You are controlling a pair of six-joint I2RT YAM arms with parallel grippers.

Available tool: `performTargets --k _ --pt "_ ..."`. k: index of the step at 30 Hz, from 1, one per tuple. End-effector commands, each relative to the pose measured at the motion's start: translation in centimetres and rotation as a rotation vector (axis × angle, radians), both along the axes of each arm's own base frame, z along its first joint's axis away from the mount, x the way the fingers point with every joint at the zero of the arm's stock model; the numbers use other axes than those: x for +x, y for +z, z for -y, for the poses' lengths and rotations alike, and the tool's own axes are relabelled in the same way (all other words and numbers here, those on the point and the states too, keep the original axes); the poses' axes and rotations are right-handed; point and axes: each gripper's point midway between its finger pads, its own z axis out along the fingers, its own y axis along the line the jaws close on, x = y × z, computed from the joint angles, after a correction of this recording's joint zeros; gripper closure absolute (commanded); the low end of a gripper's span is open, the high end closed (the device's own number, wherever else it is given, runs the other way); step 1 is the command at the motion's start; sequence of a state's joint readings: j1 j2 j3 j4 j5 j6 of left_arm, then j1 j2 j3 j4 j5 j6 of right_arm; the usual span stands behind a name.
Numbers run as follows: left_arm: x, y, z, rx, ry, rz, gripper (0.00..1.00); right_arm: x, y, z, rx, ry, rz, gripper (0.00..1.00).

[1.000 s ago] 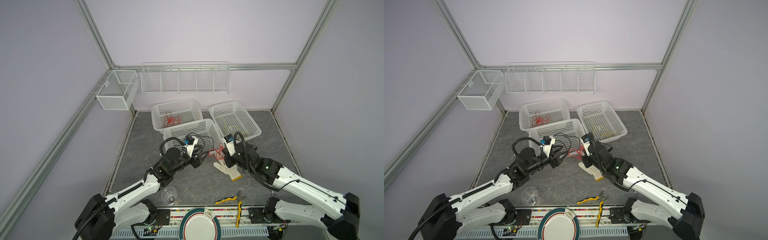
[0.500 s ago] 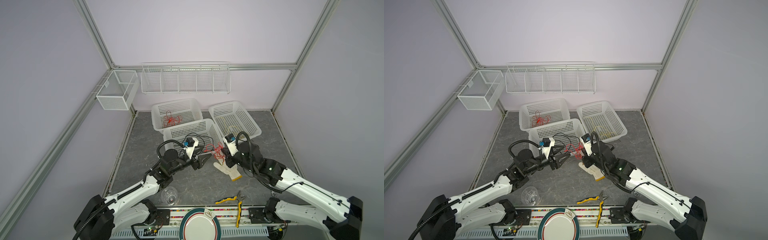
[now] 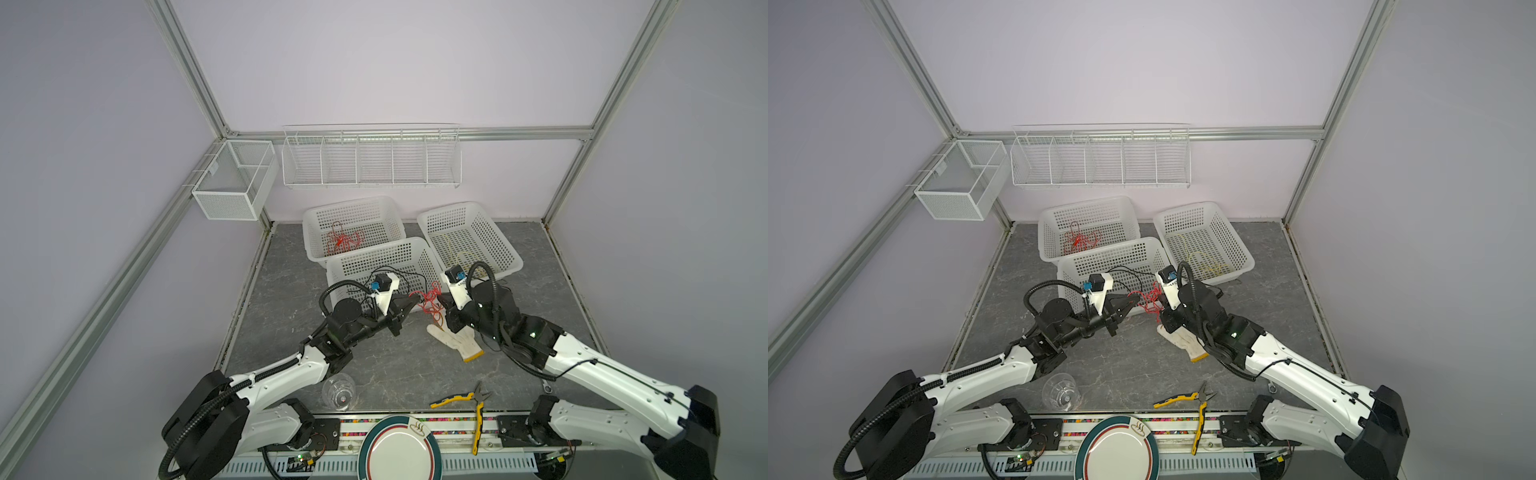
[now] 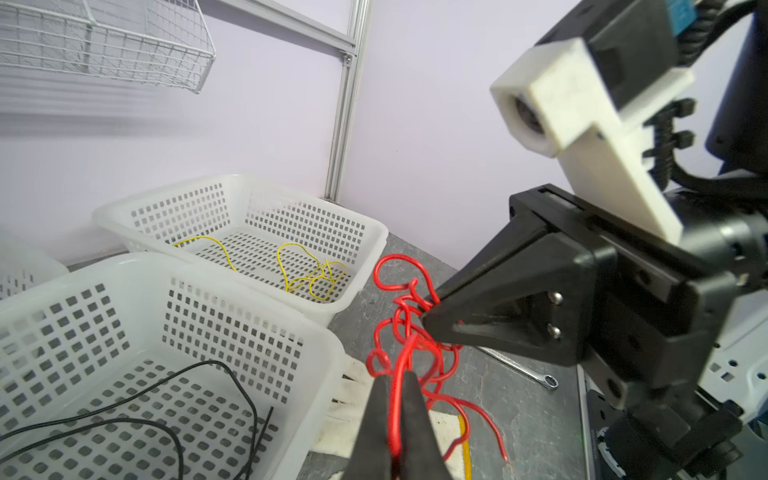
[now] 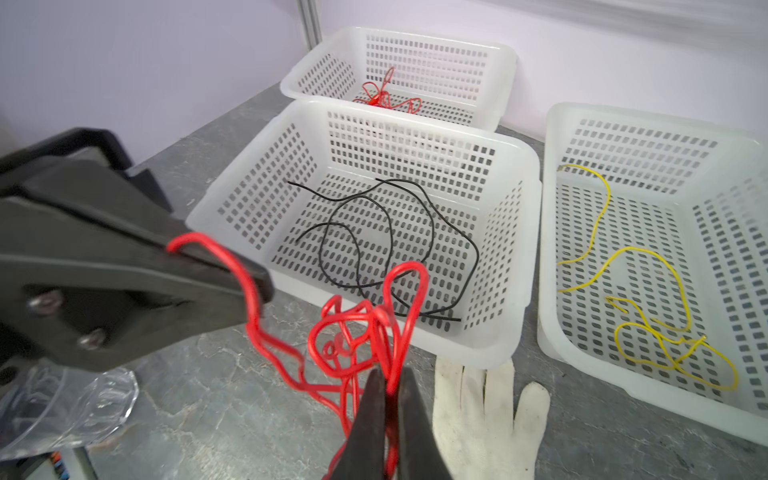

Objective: Untangle the cables

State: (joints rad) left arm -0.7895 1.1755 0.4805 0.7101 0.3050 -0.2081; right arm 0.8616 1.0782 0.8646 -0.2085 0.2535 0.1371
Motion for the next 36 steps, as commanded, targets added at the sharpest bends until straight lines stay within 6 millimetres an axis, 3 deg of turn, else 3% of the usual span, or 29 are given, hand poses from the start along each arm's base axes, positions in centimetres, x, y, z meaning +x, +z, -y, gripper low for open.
performTargets --k 1,6,9,12,17,21,22,24,29,36 --pt "0.9 0.8 -1.7 -0.027 0.107 0.037 1.0 2.2 -0.8 2.9 -0.013 -0.187 -0.01 0.94" --pt "2.2 0.3 -4.2 0.011 0.268 0.01 1.0 3.7 -2.1 5.8 0.025 -0.321 -0.084 0.94" --pt "2.9 0.4 -6.1 0.003 0.373 -0.002 1.0 4.1 -2.7 6.4 0.027 -0.34 -0.114 0.94" --pt "3.3 0.8 -7.7 -0.013 0.452 0.001 1.0 4.0 -3.0 5.7 0.035 -0.307 -0.135 0.93" --pt "3.7 2.0 -8.3 -0.017 0.497 0.037 1.0 3.6 -2.4 2.5 0.095 -0.148 -0.156 0.79" --pt "4.9 2.7 -8.5 -0.012 0.547 0.052 1.0 3.7 -2.2 1.9 0.108 -0.125 -0.153 0.7" --pt "5.3 2.9 -8.7 -0.006 0.569 0.055 1.0 4.0 -0.7 1.7 0.128 -0.12 -0.129 0.66" --pt "6.2 3.3 -9.0 0.005 0.602 0.064 1.0 4.0 -0.2 1.7 0.131 -0.119 -0.111 0.6" --pt "9.9 4.0 -11.1 0.027 0.699 0.042 1.0 4.2 0.0 2.7 0.093 -0.145 -0.081 0.47" --pt "17.9 3.9 -15.6 0.071 0.866 -0.038 1.0 4.0 -1.3 3.1 0.056 -0.155 -0.098 0.41"
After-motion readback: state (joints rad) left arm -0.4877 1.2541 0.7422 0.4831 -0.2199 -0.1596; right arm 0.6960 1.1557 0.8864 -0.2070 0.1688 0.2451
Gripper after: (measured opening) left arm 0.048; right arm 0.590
